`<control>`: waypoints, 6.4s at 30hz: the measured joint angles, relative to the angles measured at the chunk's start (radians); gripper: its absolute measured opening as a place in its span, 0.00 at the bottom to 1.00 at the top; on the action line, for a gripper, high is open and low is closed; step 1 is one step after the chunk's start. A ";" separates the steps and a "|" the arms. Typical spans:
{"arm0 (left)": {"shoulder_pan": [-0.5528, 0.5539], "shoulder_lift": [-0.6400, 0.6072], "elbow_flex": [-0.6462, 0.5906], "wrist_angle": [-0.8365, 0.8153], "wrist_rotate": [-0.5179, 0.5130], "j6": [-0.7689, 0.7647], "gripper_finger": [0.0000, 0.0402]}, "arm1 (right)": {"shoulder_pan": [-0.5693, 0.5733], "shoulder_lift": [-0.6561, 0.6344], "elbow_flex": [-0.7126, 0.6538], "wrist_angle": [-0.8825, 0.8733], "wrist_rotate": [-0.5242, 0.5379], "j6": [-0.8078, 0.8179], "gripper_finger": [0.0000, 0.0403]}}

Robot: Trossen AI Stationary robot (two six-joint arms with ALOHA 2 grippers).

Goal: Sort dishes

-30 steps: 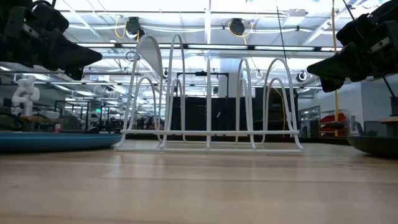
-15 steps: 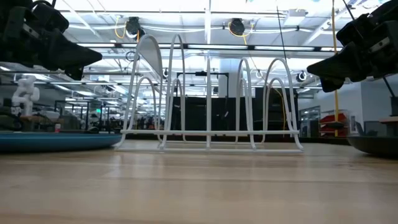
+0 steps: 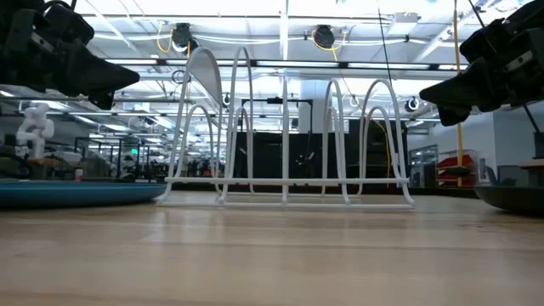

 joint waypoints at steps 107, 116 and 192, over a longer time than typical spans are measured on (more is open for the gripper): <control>0.505 1.184 0.824 -0.947 0.112 0.297 0.49 | 0.000 0.000 0.000 0.000 0.000 0.000 0.00; 0.709 1.262 0.824 -0.950 0.229 0.477 0.49 | 0.000 0.000 0.000 0.000 0.000 0.000 0.00; 0.837 1.431 0.942 -1.108 0.189 0.809 0.02 | 0.000 0.000 0.000 0.000 0.000 0.000 0.00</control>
